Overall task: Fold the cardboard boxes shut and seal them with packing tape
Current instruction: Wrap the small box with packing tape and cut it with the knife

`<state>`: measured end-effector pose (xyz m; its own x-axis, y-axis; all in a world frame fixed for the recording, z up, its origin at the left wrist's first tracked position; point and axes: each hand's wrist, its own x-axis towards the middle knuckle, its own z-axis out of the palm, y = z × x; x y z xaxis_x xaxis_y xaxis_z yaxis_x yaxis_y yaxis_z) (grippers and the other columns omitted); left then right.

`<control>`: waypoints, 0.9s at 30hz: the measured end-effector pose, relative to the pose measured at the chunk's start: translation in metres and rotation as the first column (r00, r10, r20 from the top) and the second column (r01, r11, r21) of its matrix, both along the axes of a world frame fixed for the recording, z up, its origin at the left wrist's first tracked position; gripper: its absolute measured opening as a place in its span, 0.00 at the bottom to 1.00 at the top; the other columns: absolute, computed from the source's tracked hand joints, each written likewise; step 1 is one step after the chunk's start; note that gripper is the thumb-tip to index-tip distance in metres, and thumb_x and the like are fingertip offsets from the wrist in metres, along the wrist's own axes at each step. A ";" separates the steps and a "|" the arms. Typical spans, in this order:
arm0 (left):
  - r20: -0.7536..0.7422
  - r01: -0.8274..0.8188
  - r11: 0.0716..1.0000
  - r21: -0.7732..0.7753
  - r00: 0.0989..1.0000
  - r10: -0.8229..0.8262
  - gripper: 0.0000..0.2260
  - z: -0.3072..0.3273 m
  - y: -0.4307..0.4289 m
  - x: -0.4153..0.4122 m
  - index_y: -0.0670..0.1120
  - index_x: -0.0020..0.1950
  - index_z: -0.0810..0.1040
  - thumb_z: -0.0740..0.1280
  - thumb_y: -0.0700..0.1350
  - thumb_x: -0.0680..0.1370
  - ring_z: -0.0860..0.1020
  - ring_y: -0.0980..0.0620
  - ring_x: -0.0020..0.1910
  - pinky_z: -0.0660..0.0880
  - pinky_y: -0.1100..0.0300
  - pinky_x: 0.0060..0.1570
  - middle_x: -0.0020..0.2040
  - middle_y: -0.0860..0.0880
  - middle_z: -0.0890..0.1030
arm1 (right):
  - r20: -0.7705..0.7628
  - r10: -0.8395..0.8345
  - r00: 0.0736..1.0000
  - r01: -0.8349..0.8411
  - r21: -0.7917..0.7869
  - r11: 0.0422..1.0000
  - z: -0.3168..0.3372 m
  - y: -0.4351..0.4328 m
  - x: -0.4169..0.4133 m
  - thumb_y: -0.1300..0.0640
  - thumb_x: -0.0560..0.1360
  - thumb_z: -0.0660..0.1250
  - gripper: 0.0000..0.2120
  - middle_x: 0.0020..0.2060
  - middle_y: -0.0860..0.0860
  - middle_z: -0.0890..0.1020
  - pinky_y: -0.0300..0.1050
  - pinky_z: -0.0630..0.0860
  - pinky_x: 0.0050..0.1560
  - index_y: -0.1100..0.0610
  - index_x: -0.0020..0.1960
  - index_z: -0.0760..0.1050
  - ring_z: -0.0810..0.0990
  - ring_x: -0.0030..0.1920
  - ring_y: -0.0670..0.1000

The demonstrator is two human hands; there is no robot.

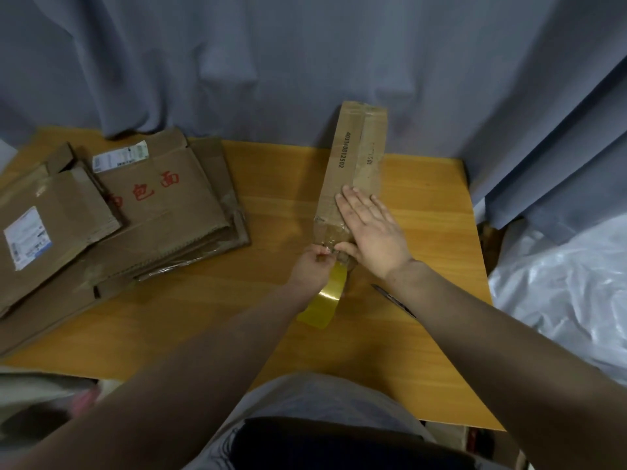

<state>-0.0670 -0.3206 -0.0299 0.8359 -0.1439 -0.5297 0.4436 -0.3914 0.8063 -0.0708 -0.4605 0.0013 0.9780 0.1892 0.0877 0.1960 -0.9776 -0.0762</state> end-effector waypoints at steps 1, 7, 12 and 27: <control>0.007 0.016 1.000 0.021 1.000 -0.016 0.02 0.000 0.001 0.001 0.49 0.47 0.73 0.65 0.44 0.78 0.78 0.42 0.53 0.76 0.45 0.56 0.54 0.44 0.77 | -0.007 0.001 1.000 -0.002 -0.008 1.000 0.000 0.001 0.002 0.46 0.74 0.67 0.41 0.77 0.53 0.52 0.44 0.38 0.73 0.58 0.77 0.50 0.49 0.77 0.52; 0.009 0.135 0.969 0.207 0.990 -0.140 0.03 -0.005 0.019 -0.003 0.47 0.50 0.72 0.62 0.46 0.80 0.75 0.49 0.41 0.71 0.58 0.42 0.42 0.49 0.75 | 0.014 -0.012 1.000 0.012 -0.030 0.999 -0.001 0.001 0.006 0.49 0.71 0.72 0.41 0.76 0.55 0.57 0.47 0.43 0.74 0.60 0.76 0.55 0.54 0.76 0.53; -0.042 0.056 0.984 0.170 0.998 -0.049 0.11 -0.003 0.020 0.000 0.44 0.60 0.75 0.61 0.46 0.80 0.77 0.43 0.55 0.73 0.53 0.56 0.51 0.47 0.75 | 0.081 -0.066 0.995 0.071 -0.056 0.996 0.000 0.007 0.009 0.39 0.68 0.71 0.40 0.70 0.58 0.70 0.56 0.59 0.71 0.62 0.70 0.67 0.67 0.71 0.57; -0.164 -0.099 0.995 -0.004 0.982 0.097 0.06 0.007 0.025 -0.006 0.52 0.41 0.72 0.68 0.46 0.74 0.79 0.35 0.52 0.76 0.40 0.55 0.51 0.44 0.77 | -0.109 -0.085 0.990 0.078 -0.070 0.995 0.015 0.006 0.009 0.44 0.69 0.72 0.50 0.76 0.53 0.51 0.50 0.41 0.74 0.58 0.78 0.46 0.48 0.76 0.54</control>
<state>-0.0732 -0.2952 -0.0229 0.7488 -0.0725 -0.6588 0.6053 -0.3301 0.7243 -0.0621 -0.4542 0.0160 0.9934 0.1103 -0.0323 0.1094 -0.9936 -0.0288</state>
